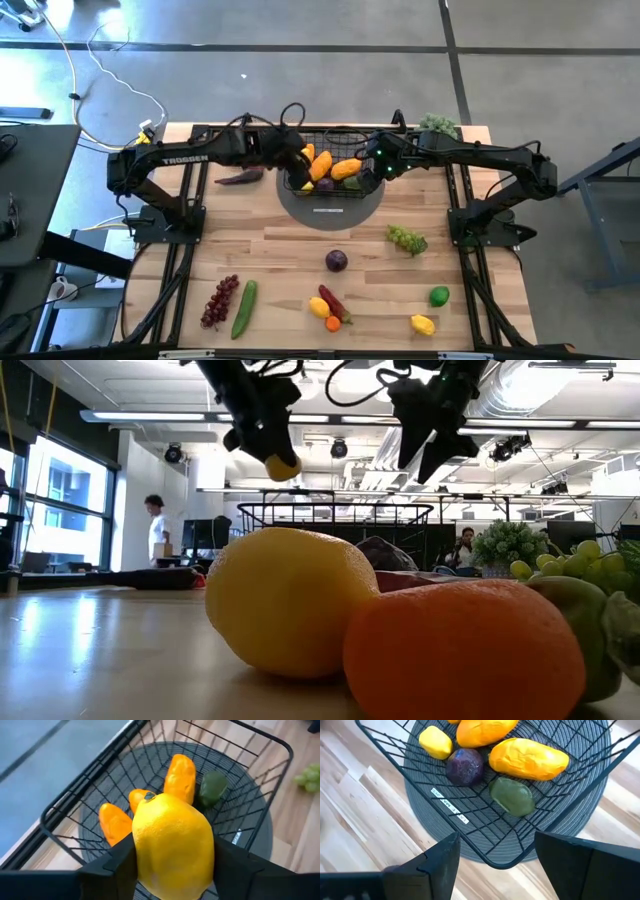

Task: Build produce basket
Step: Put the yellow lemon into the black wire basket, then put the purple plum into the black wire basket

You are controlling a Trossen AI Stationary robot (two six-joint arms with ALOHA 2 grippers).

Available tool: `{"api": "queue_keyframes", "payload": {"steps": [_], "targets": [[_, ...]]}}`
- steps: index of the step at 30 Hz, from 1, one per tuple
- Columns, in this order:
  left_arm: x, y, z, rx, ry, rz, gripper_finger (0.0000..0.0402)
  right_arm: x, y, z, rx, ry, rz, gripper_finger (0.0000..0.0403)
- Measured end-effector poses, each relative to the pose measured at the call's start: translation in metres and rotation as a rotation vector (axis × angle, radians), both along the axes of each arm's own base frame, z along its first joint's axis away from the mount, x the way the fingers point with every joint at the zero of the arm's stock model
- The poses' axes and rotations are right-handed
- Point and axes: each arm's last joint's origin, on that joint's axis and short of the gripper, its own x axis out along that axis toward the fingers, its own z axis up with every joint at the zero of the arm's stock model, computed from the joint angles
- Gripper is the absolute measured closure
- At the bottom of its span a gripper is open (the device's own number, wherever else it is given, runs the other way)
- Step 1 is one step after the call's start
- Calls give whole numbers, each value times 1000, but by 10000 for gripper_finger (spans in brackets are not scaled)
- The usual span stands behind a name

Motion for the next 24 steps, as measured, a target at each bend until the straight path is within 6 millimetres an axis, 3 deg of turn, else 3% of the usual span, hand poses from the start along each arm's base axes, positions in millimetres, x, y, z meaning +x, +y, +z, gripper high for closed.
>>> {"api": "queue_keyframes", "payload": {"steps": [7,24], "targets": [[-8,14,-2,-62,12,-80,183,2,6,0,17,-7,-38,166],[-14,14,-3,-49,65,-96,118,9,38,1,-23,-13,21,166]]}}
